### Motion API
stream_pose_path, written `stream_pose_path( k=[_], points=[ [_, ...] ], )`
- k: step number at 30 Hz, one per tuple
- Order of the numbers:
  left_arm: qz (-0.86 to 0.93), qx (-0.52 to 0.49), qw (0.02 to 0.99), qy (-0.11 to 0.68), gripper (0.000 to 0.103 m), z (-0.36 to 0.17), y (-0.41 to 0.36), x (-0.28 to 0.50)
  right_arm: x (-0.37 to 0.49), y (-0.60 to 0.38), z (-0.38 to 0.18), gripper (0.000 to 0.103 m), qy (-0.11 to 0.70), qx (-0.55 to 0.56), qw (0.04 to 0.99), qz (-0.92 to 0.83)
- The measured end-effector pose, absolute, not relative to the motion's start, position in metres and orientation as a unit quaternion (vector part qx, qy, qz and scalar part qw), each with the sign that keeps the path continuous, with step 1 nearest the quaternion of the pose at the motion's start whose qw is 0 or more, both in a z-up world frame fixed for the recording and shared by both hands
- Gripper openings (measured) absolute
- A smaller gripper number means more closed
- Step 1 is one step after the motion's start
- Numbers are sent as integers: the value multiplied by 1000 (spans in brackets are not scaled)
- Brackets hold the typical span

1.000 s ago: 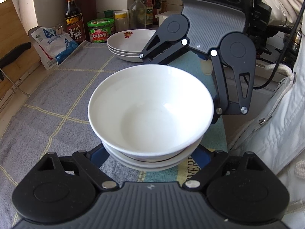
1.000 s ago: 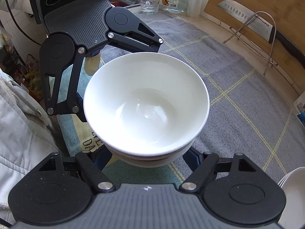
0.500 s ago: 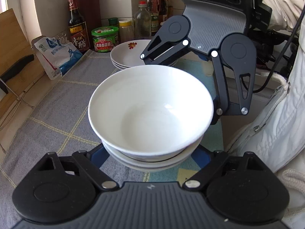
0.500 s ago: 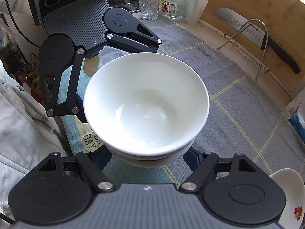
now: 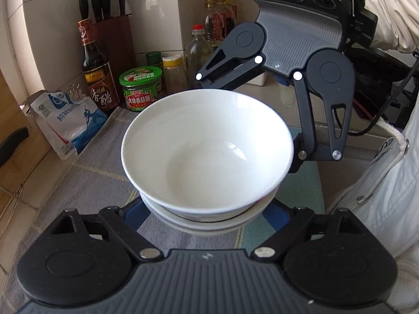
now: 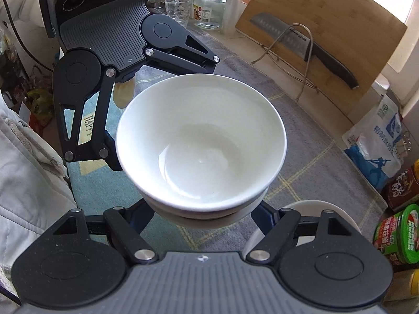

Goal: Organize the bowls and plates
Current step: 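Carry the bowl stack with the left tool while the right tool supports it toward the plates, then lower the bowl stack onto the fruit-print plate stack with both tools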

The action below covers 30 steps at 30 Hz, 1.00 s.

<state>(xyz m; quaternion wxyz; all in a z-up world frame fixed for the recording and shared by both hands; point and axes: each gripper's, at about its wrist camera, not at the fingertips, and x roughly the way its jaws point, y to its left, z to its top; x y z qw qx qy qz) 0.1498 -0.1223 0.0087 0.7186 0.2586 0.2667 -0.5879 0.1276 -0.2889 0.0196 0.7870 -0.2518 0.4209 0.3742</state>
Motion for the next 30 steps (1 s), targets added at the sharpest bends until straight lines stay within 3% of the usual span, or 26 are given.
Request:
stream_pose_path(
  k=[16,30],
  points=[
    [-619,275,697,237,91,-6,-225,185,146,-389,7,84,438,-242,807,313],
    [-622,270,690,251,91,-22,-255,196,152,-417,-11,84,460,-220,811,289]
  ],
)
